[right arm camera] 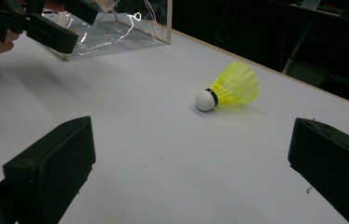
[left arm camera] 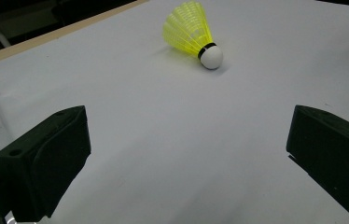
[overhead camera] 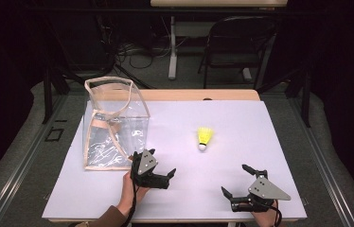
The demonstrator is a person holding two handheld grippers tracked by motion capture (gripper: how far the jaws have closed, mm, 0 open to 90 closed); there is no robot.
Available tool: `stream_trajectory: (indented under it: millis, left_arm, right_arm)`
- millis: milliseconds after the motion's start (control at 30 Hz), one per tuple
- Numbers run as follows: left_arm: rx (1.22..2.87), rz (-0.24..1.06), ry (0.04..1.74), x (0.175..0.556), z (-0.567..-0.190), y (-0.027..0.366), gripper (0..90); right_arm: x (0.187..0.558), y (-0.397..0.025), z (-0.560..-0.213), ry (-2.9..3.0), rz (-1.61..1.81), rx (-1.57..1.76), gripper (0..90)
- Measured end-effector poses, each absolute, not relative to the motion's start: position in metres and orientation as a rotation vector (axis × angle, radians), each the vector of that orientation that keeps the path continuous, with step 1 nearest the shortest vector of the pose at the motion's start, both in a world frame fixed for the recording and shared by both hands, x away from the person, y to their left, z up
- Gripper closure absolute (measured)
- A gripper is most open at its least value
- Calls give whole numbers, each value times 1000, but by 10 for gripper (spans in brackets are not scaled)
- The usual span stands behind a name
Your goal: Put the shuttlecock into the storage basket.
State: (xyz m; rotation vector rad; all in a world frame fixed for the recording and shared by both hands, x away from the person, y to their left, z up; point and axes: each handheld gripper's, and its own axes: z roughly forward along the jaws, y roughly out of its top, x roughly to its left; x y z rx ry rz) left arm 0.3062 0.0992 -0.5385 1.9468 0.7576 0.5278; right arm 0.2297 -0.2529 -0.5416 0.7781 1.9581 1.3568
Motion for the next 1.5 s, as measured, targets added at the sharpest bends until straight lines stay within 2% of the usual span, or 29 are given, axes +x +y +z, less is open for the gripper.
stream_trajectory:
  millis: [1500]
  left_arm:
    - [1979,473,829,336,-536,41,0]
  right_arm:
    - [230,-253,-542,1959,1356,781,1]
